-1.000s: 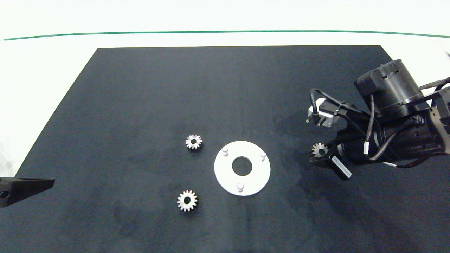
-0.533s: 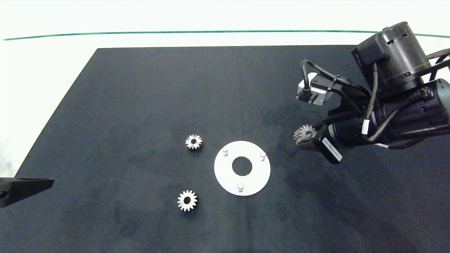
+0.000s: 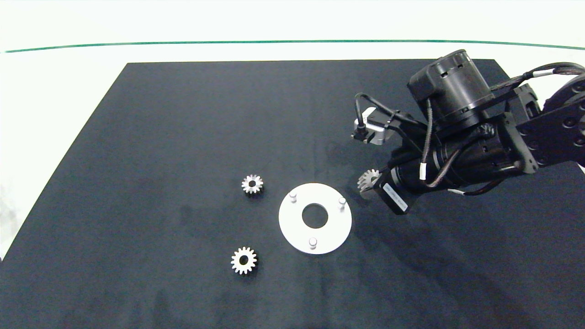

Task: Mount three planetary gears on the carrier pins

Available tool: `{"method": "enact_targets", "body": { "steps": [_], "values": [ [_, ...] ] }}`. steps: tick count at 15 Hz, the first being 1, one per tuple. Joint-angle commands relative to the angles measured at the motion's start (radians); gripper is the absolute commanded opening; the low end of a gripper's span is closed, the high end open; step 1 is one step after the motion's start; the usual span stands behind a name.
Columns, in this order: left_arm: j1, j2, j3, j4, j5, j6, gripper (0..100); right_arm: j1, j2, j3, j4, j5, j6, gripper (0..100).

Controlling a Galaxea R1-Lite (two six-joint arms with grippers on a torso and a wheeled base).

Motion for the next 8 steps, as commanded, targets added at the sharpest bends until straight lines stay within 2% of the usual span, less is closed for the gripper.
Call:
{"method": "enact_targets", "body": {
  "steps": [1, 3, 8],
  "values": [
    [0.0, 0.286, 0.001, 0.003, 0.001, 0.0, 100, 0.027, 0.034, -0.004, 0.002, -0.01, 0.001, 0],
    [-0.001, 0.289, 0.001, 0.003, -0.001, 0.0, 100, 0.027, 0.046, -0.013, 0.003, -0.021, 0.001, 0],
    [0.0, 0.294, 0.008, 0.002, -0.001, 0.0, 100, 0.029, 0.06, -0.017, 0.003, -0.021, 0.001, 0]
  ]
}}
